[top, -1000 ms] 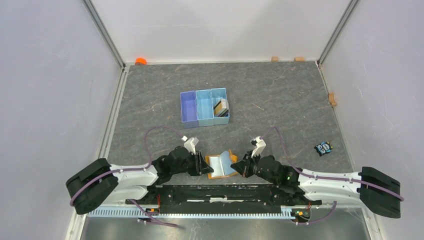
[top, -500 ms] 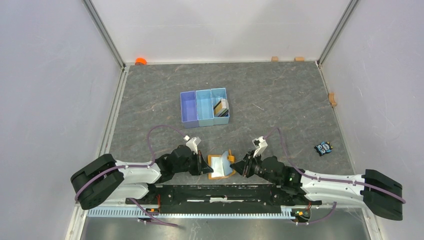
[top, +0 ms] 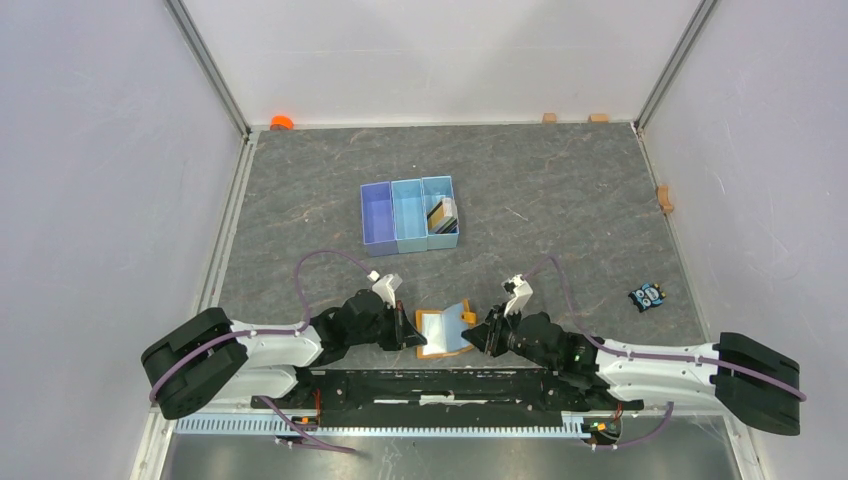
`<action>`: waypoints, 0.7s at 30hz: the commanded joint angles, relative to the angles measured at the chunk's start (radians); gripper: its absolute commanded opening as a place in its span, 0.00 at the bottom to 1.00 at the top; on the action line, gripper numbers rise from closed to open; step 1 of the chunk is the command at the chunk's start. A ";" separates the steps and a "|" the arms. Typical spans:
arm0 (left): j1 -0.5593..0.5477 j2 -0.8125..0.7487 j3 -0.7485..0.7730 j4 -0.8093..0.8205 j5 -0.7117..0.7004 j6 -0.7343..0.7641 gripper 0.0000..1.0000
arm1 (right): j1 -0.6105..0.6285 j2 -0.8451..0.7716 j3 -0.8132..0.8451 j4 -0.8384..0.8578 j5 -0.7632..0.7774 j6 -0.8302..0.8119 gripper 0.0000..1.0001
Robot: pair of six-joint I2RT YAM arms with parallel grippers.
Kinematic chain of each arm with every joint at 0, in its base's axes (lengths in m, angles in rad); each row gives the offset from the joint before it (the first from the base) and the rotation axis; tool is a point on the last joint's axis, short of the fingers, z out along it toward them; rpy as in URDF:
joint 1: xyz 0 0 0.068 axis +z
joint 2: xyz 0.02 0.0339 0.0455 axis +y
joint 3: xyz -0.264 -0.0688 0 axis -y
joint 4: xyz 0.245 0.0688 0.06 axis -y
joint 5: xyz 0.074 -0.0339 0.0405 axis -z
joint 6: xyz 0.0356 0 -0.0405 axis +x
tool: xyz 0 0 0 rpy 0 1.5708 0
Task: Put the credit cards into the card holder
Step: Open the card holder at the center of the board.
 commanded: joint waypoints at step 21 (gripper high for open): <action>0.000 0.087 0.023 0.080 0.039 0.047 0.02 | 0.006 0.142 -0.010 0.343 -0.082 0.003 0.04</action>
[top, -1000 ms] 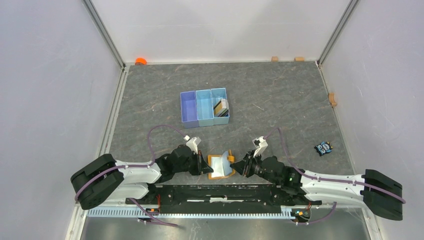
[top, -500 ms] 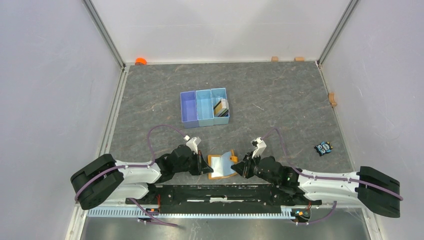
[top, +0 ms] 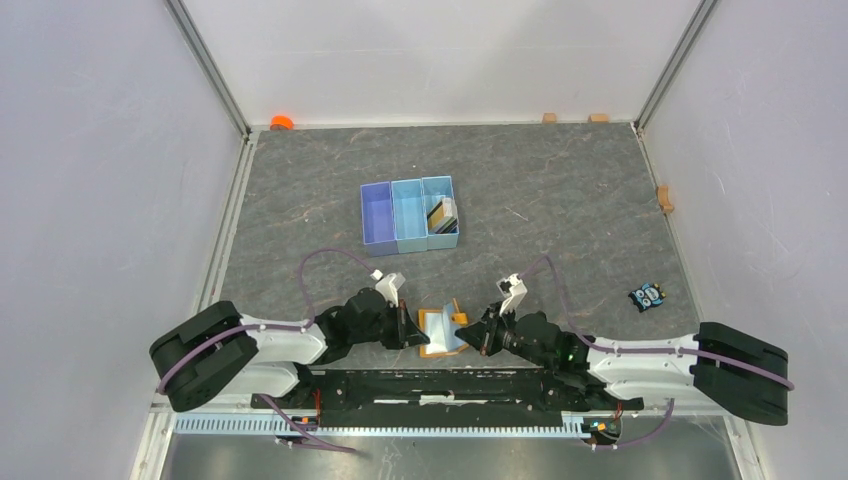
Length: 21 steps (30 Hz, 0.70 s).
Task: Put the credit cards into the card holder
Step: Open the card holder at the center of the board.
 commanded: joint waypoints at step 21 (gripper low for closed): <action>0.000 0.090 0.002 0.143 0.042 0.055 0.02 | 0.010 0.069 -0.099 0.398 -0.095 0.037 0.00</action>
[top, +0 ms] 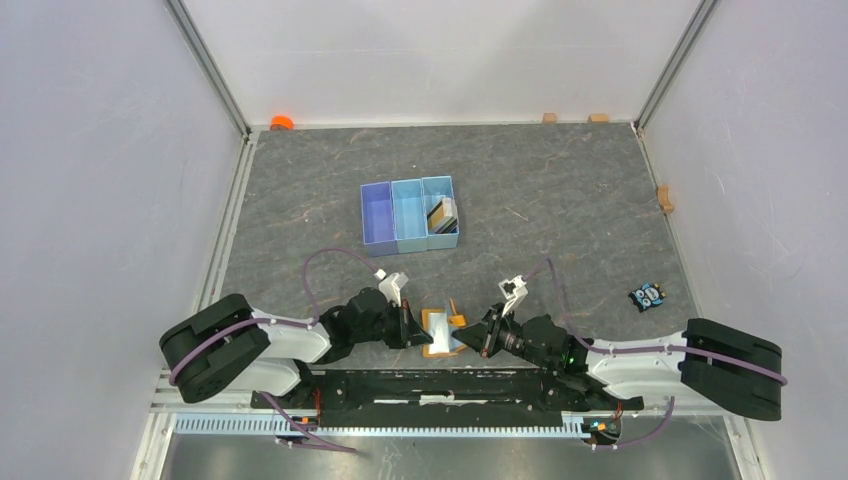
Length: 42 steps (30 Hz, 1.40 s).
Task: Put the credit cards into the card holder
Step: Open the card holder at the center of the board.
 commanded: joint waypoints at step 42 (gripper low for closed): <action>0.001 -0.452 -0.030 -0.363 -0.182 0.058 0.68 | 0.011 -0.001 0.098 -0.379 0.153 0.073 0.00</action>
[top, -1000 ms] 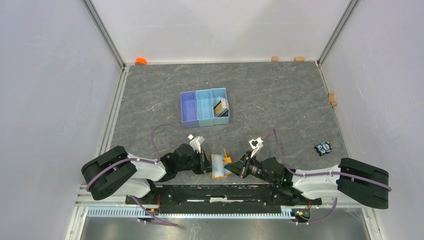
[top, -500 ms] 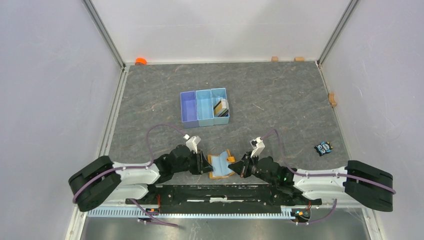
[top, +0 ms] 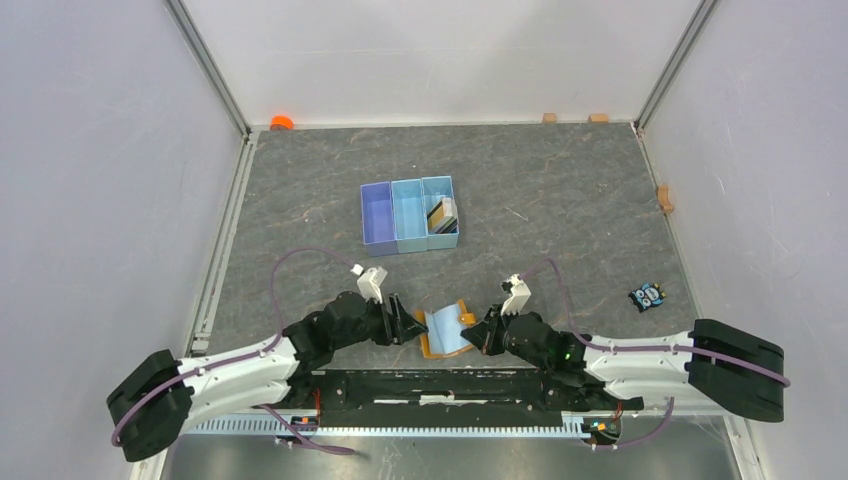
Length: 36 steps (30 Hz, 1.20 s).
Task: Put the credit cards into the card holder
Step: Open the card holder at the center of the board.
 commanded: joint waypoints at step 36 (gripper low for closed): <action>0.000 0.173 0.045 0.059 0.040 -0.005 0.97 | 0.070 0.059 0.127 -0.185 0.111 -0.023 0.00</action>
